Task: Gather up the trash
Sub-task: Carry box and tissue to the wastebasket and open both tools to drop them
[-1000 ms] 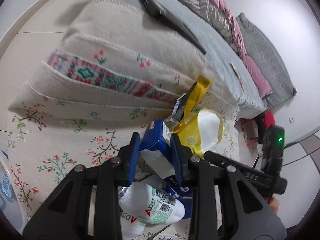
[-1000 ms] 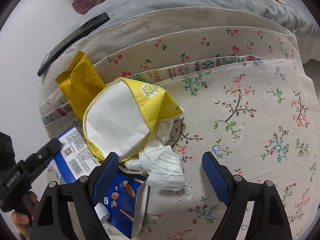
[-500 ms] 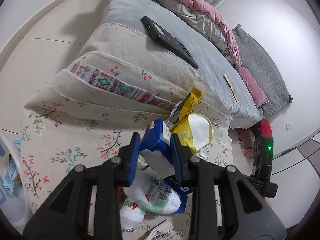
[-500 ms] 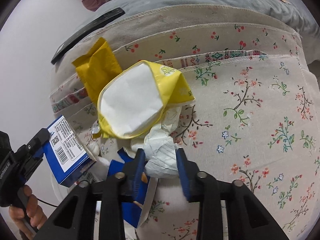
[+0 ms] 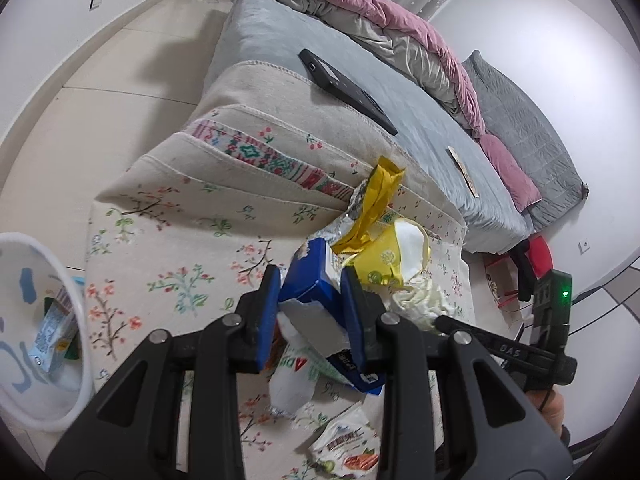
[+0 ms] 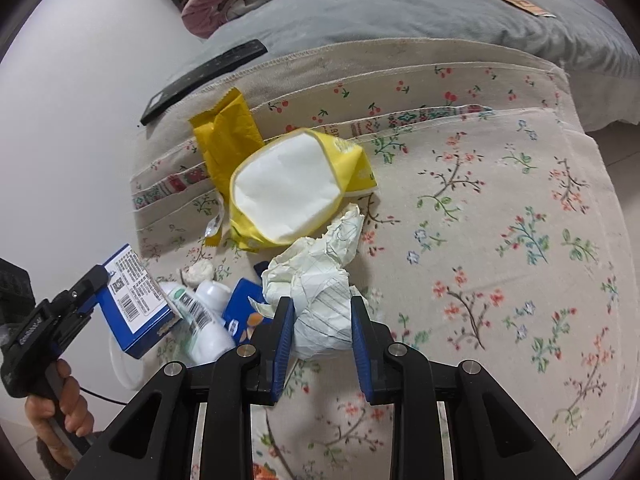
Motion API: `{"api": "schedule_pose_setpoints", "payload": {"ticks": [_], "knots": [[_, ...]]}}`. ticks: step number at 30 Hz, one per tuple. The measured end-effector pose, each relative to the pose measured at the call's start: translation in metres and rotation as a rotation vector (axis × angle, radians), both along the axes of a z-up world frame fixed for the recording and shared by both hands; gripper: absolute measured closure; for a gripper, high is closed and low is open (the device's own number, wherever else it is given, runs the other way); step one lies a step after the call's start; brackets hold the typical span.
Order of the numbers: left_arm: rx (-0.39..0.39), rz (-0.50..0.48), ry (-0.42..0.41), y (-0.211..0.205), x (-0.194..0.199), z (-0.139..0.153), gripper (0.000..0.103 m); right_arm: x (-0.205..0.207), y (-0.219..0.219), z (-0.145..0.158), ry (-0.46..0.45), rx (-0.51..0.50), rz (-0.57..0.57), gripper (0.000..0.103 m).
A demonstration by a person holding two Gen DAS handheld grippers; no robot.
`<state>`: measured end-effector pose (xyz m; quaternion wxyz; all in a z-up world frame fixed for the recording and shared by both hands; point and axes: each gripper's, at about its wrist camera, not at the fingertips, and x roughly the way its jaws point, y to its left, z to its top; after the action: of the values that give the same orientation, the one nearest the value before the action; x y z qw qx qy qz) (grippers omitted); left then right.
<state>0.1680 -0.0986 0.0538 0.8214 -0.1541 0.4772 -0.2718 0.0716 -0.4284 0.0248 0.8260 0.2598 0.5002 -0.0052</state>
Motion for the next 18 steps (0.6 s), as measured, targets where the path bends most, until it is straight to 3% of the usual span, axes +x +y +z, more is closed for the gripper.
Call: {"api": "schedule_pose_setpoints", "payload": {"ticks": [8, 18], "knots": [[0.024, 0.024, -0.041, 0.022, -0.016, 0.005, 0.070, -0.033, 0.001, 0.025, -0.053, 0.006, 0.019, 0.075], [0.062, 0.088, -0.068, 0.063, -0.028, 0.004, 0.070, -0.036, 0.035, 0.042, -0.095, 0.001, 0.070, 0.075]]}}
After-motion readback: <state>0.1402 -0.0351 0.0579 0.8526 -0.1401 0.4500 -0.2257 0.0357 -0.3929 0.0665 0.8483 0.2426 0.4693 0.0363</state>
